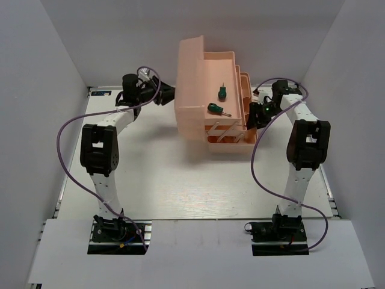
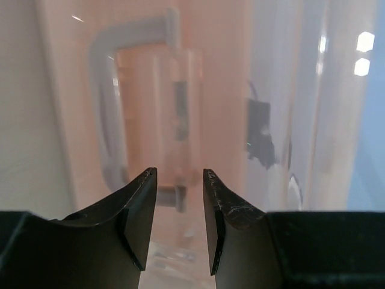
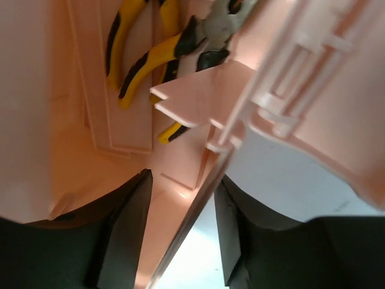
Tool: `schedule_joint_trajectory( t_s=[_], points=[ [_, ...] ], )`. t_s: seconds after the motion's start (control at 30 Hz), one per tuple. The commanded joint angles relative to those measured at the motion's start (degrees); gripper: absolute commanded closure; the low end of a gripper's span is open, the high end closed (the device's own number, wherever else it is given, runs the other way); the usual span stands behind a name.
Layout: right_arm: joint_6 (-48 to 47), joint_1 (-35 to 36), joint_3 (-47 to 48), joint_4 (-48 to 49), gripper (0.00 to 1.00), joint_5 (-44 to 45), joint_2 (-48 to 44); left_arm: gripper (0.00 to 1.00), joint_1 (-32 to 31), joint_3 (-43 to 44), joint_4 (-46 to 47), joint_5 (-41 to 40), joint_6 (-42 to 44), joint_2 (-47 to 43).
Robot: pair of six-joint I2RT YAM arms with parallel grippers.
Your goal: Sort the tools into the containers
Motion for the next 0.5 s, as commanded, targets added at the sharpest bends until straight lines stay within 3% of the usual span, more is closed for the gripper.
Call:
schedule_joint_trajectory(
  t_s=[0.0,0.17,0.2,0.33,0.37,0.47],
  points=[
    [0.6,3.6,2.0,-2.6,0.48,-9.2,-0.5,0.53,-5.4,5.9,2.7,4.5,-1.9,-0.4],
    [1.0,4.5,2.6,-1.8,0.42,-8.5,-2.3,0.53,-8.0,9.1,2.7,4.5,-3.1,-0.4],
    [2.0,4.5,2.6,-1.4,0.37,-5.5,-3.5,0.53,-8.5,9.9,2.7,4.5,-3.6,-0.4],
    [6.7,4.0,-4.4,11.1,0.3,7.5,-12.0,0.53,-8.6,8.8,2.7,4.5,-3.6,-1.1],
    [6.8,3.6,-5.6,13.1,0.3,9.0,-17.0,0.53,-8.6,8.2,3.3,4.5,-3.6,-1.6],
    [7.6,2.8,-5.8,16.2,0.28,10.1,-20.6,0.53,-8.6,6.7,4.1,4.5,-3.6,-1.6]
  ],
)
